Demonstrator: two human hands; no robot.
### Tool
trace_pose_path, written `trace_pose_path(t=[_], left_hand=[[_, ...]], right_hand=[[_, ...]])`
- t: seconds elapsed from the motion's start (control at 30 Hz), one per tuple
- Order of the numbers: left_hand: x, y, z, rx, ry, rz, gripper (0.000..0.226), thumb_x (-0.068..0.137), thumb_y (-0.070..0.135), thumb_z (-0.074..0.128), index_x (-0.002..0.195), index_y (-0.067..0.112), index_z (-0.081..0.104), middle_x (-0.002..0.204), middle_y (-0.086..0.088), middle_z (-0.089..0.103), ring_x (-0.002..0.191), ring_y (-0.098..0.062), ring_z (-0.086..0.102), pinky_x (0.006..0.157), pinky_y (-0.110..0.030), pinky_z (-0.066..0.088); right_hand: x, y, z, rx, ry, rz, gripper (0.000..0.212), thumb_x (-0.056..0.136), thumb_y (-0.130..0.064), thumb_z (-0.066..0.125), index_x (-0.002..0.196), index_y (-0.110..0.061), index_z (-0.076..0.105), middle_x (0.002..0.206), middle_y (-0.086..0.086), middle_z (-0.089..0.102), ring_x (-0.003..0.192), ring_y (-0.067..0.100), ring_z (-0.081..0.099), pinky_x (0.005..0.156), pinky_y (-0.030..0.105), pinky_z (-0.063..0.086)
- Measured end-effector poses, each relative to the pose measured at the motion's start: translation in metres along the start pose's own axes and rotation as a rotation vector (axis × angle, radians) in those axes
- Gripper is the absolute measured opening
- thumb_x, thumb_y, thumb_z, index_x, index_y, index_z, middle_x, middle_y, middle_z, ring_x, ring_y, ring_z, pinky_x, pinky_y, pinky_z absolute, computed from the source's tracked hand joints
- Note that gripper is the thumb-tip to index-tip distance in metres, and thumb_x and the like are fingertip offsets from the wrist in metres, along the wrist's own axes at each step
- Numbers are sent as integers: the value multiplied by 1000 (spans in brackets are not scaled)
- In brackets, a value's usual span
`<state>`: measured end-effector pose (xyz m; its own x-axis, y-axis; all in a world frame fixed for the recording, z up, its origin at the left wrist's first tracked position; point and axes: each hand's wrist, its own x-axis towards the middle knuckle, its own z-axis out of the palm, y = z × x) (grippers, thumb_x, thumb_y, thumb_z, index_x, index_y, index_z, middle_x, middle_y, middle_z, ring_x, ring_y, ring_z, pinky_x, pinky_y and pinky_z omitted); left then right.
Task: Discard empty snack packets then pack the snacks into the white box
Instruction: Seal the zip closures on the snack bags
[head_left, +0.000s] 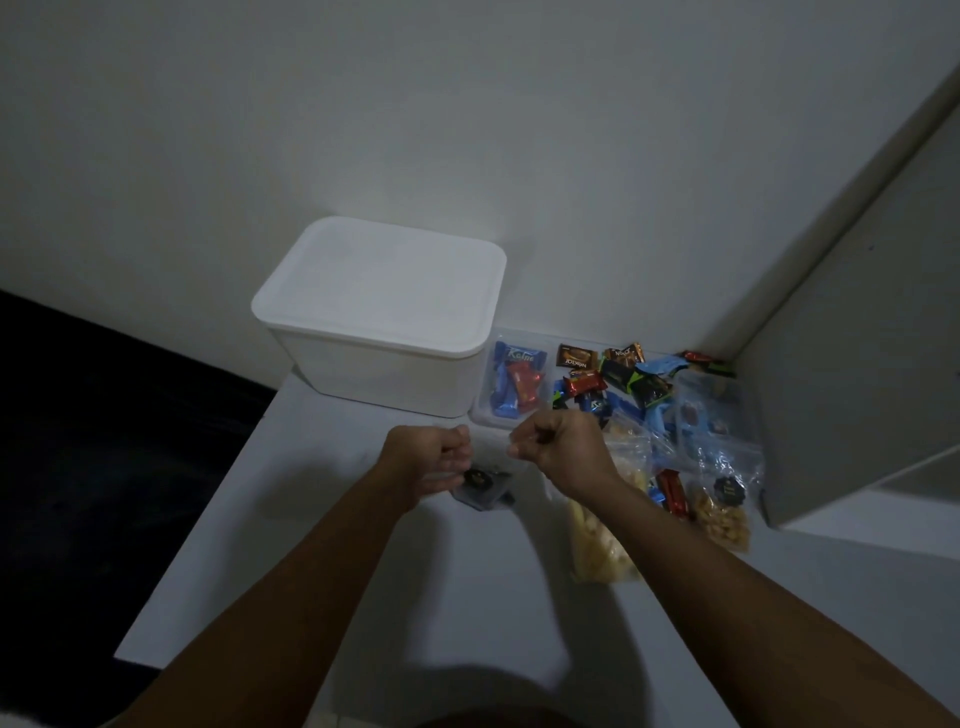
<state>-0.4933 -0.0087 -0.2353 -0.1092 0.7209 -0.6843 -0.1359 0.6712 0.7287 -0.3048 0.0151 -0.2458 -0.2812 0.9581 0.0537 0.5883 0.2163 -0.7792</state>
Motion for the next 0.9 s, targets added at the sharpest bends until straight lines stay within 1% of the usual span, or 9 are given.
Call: trace_pose_path(t=[0.07,0.17,0.3,0.4,0.53,0.7,0.73,0.8,0.9], left_hand=[[1,1,1,-14,27,24,15,87,19,66,89,5,67,81,-8,69,74,-18,66,68,-32,56],[-2,2,3,-5,47,48,15,86,14,66,95,1,66,83,-10,69,74,-20,66,68,-32,56],[-9,4,7,-26,21,29,6,88,10,62,86,4,63,80,-9,65,71,-18,63,73,-34,55],[-13,4,11,-16,1,29,10,91,8,58,81,4,60,77,-10,62,70,-18,60,78,-33,52],[-15,5,12,28,21,25,12,92,7,56,82,1,59,75,-10,61,69,-17,58,77,-33,52],[-15,8,10,49,63,25,20,92,7,54,72,3,58,70,-9,59,65,-17,57,70,-28,48],[-15,8,9,37,80,27,22,91,8,53,71,2,59,68,-9,59,64,-18,57,71,-29,49],[-15,9,8,26,111,42,23,89,8,52,69,1,60,66,-11,59,63,-20,58,72,-31,50],[-13,8,6,32,162,89,29,89,14,48,69,1,63,63,-13,60,57,-22,57,62,-30,50]], right_hand=[[0,0,-2,24,-29,14,15,75,-11,80,89,-9,75,91,3,75,82,11,70,80,31,59],[-1,-2,-5,48,-91,-1,19,74,-11,80,92,-8,74,94,4,74,84,12,70,79,31,60],[0,-7,-5,79,-137,17,14,78,-19,78,86,-8,74,82,5,72,74,17,68,68,24,57],[2,-9,-2,61,-122,35,13,85,-16,72,80,-4,74,76,12,71,71,23,67,68,28,56],[3,-13,1,-48,-192,27,15,89,-14,65,74,-15,67,69,-5,63,65,7,61,68,26,52],[3,-19,6,-127,-118,-1,13,94,-15,57,83,-14,64,69,-15,54,66,-3,52,63,18,40],[3,-21,6,-136,-118,-16,12,94,-13,56,85,-14,64,72,-16,54,68,-4,53,65,18,42],[5,-24,7,-158,-128,-40,12,94,-10,55,89,-13,65,80,-9,61,76,6,59,73,24,49],[8,-28,6,-179,-146,-39,14,94,-8,53,91,-12,66,89,1,66,84,15,61,78,29,51]])
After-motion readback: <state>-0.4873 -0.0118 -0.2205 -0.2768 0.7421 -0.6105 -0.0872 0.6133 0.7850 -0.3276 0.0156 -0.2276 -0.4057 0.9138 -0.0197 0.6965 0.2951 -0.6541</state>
